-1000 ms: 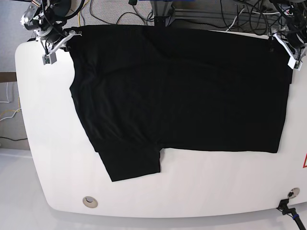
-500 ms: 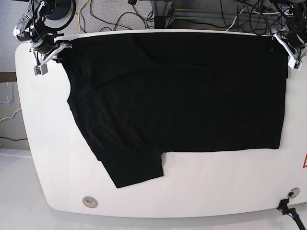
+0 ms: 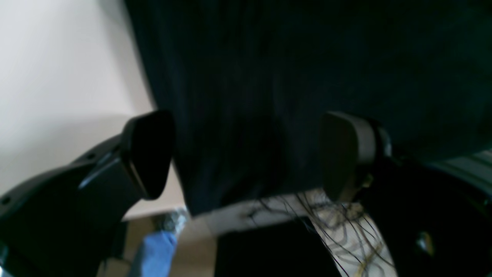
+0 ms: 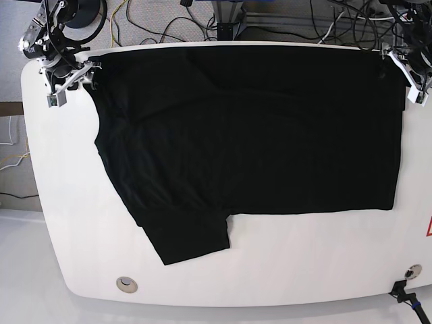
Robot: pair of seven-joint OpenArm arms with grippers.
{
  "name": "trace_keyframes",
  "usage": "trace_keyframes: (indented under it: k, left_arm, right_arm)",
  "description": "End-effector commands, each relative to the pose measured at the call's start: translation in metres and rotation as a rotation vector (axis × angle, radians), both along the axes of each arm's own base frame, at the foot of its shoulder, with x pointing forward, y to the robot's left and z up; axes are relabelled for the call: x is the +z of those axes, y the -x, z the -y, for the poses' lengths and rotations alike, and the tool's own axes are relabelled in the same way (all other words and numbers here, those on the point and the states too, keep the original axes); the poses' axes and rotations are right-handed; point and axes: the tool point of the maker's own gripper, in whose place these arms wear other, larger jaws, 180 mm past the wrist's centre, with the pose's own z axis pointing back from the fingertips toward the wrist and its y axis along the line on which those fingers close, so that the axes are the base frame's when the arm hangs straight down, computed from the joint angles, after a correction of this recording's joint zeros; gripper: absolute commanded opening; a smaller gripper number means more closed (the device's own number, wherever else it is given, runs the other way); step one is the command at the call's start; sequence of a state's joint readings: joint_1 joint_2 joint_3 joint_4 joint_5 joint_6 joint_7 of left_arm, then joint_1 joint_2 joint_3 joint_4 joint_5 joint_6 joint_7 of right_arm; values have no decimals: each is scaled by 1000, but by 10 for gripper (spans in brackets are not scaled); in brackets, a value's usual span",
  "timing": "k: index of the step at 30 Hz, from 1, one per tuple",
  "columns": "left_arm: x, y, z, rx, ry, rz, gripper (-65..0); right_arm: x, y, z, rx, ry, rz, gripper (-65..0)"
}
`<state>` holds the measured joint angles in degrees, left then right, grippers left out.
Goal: Fold the T-shirt properly
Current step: 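Hold the shirt edge taut and release it with both grippers, then move both grippers over the shirt toward its hem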
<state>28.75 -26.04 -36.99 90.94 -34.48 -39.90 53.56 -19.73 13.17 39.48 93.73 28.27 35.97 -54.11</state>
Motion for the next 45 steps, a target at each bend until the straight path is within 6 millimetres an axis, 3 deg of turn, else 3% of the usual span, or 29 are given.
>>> trace_keyframes:
  k: [1, 9, 15, 19, 23, 27, 35, 40, 45]
  left_arm:
    - [21, -16, 2, -40, -24, 68, -98]
    - [50, -61, 5, -60, -44, 203, -98]
    - [80, -124, 4, -69, -129, 329, -98]
    - [80, -164, -2, -43, -167, 337, -98]
    - [77, -203, -1, -27, -114, 365, -98]
    - [62, -233, 0, -18, -67, 372, -98]
    - [21, -265, 0, 63, 92, 377, -98]
    - [18, -267, -7, 94, 117, 411, -98]
    - [20, -268, -9, 96, 115, 423, -98]
  right_arm:
    - [9, -1, 7, 12, 43, 0, -191]
    - [52, -59, 5, 36, 82, 163, -191]
    - [64, -119, -3, 56, 25, 243, -191]
    - [64, -164, -14, 71, -37, 276, -191]
    - [69, -209, -17, 83, 6, 301, -191]
    - [66, -250, -31, 108, 8, 321, -191]
    - [52, -308, -50, 70, -92, 381, -191]
    - [49, -322, -40, -13, -99, 420, -191]
    - [46, -323, -38, -41, -96, 428, -191]
